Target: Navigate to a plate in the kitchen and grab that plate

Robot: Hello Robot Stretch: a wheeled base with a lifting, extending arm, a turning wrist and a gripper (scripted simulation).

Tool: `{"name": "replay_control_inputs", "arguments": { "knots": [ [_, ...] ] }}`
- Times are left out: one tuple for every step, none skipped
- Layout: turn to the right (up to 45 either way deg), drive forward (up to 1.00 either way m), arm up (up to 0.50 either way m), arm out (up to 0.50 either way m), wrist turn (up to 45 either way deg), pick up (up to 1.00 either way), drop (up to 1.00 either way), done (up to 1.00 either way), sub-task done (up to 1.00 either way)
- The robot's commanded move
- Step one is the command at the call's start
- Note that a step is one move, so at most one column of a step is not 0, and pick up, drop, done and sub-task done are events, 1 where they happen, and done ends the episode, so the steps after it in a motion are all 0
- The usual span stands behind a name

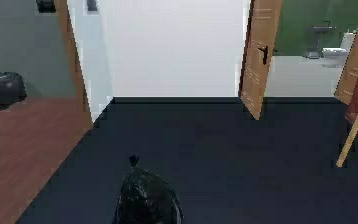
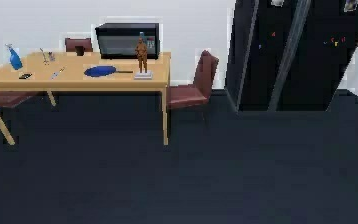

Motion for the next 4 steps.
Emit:
{"name": "replay_control_inputs", "arguments": {
  "knots": [
    [45.0, 0.0, 0.0, 0.0, 0.0, 0.0, 0.0, 0.0, 0.0],
    [42.0, 0.0, 0.0, 0.0, 0.0, 0.0, 0.0, 0.0, 0.0],
    [0.0, 1.0, 0.0, 0.0, 0.0, 0.0, 0.0, 0.0, 0.0],
    [27.0, 0.0, 0.0, 0.0, 0.0, 0.0, 0.0, 0.0, 0.0]
  ]
}}
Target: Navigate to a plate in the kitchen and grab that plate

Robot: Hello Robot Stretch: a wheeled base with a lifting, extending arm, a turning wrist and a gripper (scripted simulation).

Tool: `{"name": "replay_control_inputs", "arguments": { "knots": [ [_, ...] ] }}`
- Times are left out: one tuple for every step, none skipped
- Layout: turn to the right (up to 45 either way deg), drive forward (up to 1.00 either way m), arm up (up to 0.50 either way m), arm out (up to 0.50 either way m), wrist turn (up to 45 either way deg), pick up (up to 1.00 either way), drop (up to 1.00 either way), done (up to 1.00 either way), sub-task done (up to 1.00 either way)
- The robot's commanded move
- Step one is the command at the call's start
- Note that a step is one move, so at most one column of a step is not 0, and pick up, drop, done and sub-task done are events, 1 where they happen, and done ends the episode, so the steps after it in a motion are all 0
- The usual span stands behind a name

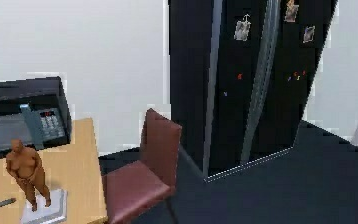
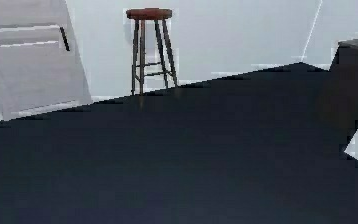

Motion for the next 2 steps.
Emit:
{"name": "replay_control_inputs", "arguments": {
  "knots": [
    [0.0, 0.05, 0.0, 0.0, 0.0, 0.0, 0.0, 0.0, 0.0],
    [-45.0, 0.0, 0.0, 0.0, 0.0, 0.0, 0.0, 0.0, 0.0]
  ]
}}
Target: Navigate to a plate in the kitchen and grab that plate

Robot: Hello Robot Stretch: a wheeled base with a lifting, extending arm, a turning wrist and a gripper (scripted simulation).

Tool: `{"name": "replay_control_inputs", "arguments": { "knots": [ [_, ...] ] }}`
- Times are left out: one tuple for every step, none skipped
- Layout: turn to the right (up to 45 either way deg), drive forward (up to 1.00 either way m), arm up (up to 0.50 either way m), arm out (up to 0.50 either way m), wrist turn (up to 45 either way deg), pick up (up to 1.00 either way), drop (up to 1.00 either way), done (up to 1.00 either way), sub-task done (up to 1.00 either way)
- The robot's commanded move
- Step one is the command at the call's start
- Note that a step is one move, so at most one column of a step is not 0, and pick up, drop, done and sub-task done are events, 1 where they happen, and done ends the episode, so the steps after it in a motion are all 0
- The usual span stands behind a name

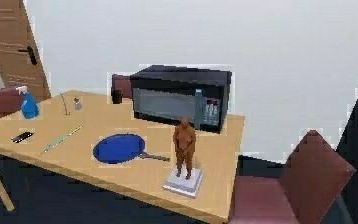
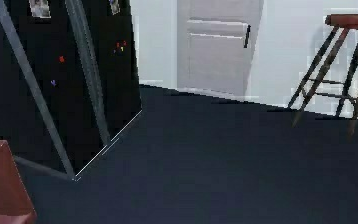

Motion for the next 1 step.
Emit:
{"name": "replay_control_inputs", "arguments": {
  "knots": [
    [-45.0, 0.0, 0.0, 0.0, 0.0, 0.0, 0.0, 0.0, 0.0]
  ]
}}
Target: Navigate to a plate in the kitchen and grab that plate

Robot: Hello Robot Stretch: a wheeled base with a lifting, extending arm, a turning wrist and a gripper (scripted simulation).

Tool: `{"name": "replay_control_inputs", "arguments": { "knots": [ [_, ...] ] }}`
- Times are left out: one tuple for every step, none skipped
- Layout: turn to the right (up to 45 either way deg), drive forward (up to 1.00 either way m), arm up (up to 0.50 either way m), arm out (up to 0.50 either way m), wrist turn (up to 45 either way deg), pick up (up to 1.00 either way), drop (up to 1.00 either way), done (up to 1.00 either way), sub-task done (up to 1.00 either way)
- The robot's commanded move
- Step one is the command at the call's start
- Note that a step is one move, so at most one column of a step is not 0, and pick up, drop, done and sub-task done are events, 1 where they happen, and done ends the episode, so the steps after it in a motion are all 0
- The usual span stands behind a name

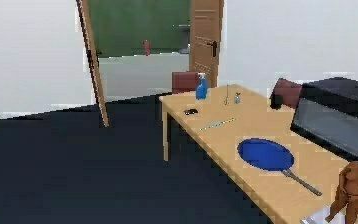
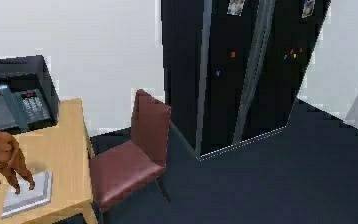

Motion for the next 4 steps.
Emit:
{"name": "replay_control_inputs", "arguments": {
  "knots": [
    [-45.0, 0.0, 0.0, 0.0, 0.0, 0.0, 0.0, 0.0, 0.0],
    [-18.0, 0.0, 0.0, 0.0, 0.0, 0.0, 0.0, 0.0, 0.0],
    [45.0, 0.0, 0.0, 0.0, 0.0, 0.0, 0.0, 0.0, 0.0],
    [45.0, 0.0, 0.0, 0.0, 0.0, 0.0, 0.0, 0.0, 0.0]
  ]
}}
